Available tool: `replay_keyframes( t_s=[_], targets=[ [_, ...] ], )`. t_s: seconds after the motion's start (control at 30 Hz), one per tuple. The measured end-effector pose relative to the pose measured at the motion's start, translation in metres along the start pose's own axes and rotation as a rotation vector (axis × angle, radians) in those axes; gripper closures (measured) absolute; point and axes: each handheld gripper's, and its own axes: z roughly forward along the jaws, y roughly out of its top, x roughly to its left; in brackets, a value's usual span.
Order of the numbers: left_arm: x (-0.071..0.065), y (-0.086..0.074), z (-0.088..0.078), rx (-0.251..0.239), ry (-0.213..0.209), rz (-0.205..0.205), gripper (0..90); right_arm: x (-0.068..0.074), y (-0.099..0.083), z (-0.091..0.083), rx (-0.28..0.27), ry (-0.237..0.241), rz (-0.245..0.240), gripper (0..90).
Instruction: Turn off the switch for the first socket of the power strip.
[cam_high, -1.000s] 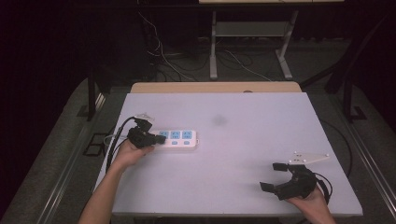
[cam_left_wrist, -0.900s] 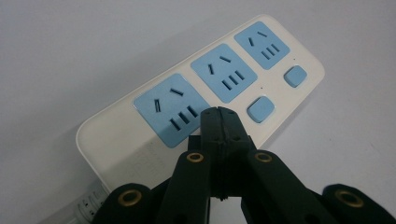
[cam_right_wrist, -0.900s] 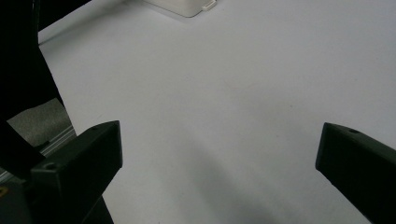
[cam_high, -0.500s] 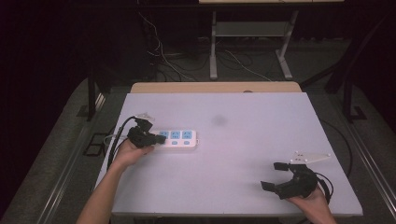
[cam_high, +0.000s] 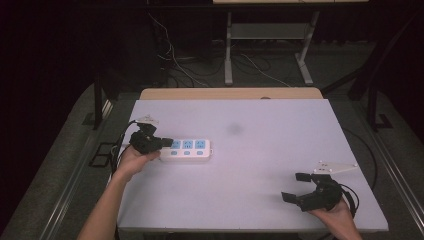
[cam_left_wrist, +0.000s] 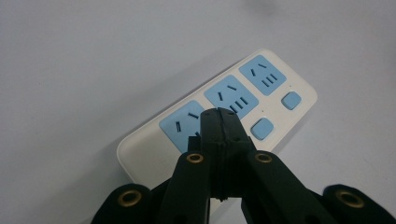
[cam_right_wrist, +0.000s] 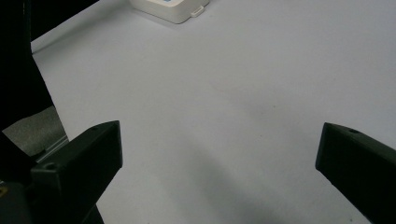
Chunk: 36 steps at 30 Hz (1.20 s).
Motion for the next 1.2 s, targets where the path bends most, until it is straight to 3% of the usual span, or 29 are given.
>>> replay_keyframes(
  t_s=[0.37,0.6,0.93,1.1,1.2],
  targets=[
    [-0.011,0.002,-0.011,0.006,0.042,0.004,89.5,-0.001,-0.001,-0.003,-0.011,-0.005,0.007,0.3],
    [-0.016,0.003,-0.025,-0.043,0.064,-0.019,89.5,-0.001,-0.002,-0.005,-0.015,-0.004,0.007,0.3],
    [-0.029,0.001,-0.047,-0.11,0.086,-0.011,89.3,-0.002,-0.002,-0.005,-0.015,-0.007,0.013,0.3],
    [-0.035,-0.003,-0.059,-0.18,0.073,-0.038,88.7,-0.001,-0.002,-0.005,-0.019,-0.008,0.014,0.3],
    [-0.038,-0.008,-0.063,-0.214,0.065,-0.046,77.8,-0.002,-0.003,-0.005,-0.016,-0.009,0.014,0.3]
  ],
)
